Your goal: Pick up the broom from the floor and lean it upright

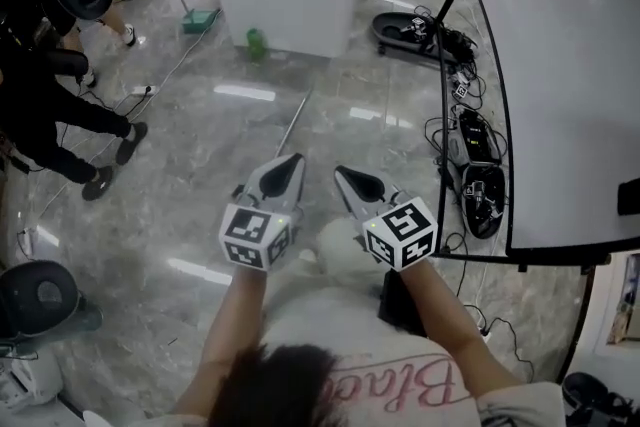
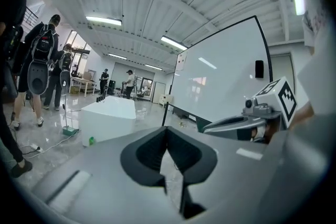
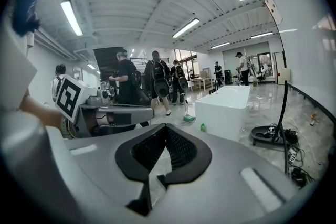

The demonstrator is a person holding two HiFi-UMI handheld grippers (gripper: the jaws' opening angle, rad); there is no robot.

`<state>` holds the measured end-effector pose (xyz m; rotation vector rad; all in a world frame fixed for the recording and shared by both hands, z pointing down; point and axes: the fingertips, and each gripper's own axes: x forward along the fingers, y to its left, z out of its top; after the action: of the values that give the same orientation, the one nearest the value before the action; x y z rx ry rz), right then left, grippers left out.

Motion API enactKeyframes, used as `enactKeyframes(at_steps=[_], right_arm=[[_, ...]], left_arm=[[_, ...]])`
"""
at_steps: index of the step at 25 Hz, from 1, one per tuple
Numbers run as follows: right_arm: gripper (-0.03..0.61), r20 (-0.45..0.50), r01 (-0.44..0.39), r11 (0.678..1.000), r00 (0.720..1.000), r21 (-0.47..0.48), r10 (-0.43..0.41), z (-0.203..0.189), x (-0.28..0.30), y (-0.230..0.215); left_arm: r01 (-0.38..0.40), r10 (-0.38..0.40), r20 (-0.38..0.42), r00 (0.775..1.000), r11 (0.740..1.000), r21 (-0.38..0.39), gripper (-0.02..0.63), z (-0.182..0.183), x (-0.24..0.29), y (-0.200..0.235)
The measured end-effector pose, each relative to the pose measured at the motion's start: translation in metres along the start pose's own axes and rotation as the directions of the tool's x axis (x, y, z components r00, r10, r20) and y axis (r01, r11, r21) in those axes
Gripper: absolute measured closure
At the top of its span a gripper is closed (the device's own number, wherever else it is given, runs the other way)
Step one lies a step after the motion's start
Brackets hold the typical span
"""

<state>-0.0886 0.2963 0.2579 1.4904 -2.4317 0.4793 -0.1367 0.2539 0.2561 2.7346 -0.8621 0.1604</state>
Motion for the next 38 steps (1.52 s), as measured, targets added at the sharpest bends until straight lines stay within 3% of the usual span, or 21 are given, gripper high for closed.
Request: enactKeyframes(at_steps=[10, 23, 31, 34, 38], right_arm=[[0.577, -0.041, -0.039, 0.998, 0.998, 0.045, 0.041, 0.009, 0.06, -0.047], [0.577, -0.116, -0.163, 0.985, 0.979, 0.051, 0.168, 0.054, 0.166, -0.192], [0.577, -0.15, -0.203, 0.978, 0.966, 0.054, 0.209, 0.082, 0.224, -0.264], [0.577, -0.173, -0.193, 0.979, 0.964, 0.072, 0.203, 0.074, 0.241, -0.282], [0.577, -0.198, -0.155, 0.978, 0.963, 0.139, 0.181, 0.049, 0.273, -0.305]], left_arm=[[-0.039, 0.038, -0.036, 0.999, 0.998, -0.04, 0.615, 0.0, 0.055, 0.056], [-0.163, 0.154, -0.098, 0.983, 0.982, -0.098, 0.615, 0.013, 0.217, 0.153], [-0.154, 0.14, -0.159, 0.977, 0.985, -0.078, 0.615, 0.015, 0.291, 0.186], [-0.148, 0.127, -0.203, 0.971, 0.985, -0.088, 0.615, 0.001, 0.311, 0.2], [-0.079, 0.043, -0.228, 0.973, 0.986, -0.148, 0.615, -0.024, 0.34, 0.222]])
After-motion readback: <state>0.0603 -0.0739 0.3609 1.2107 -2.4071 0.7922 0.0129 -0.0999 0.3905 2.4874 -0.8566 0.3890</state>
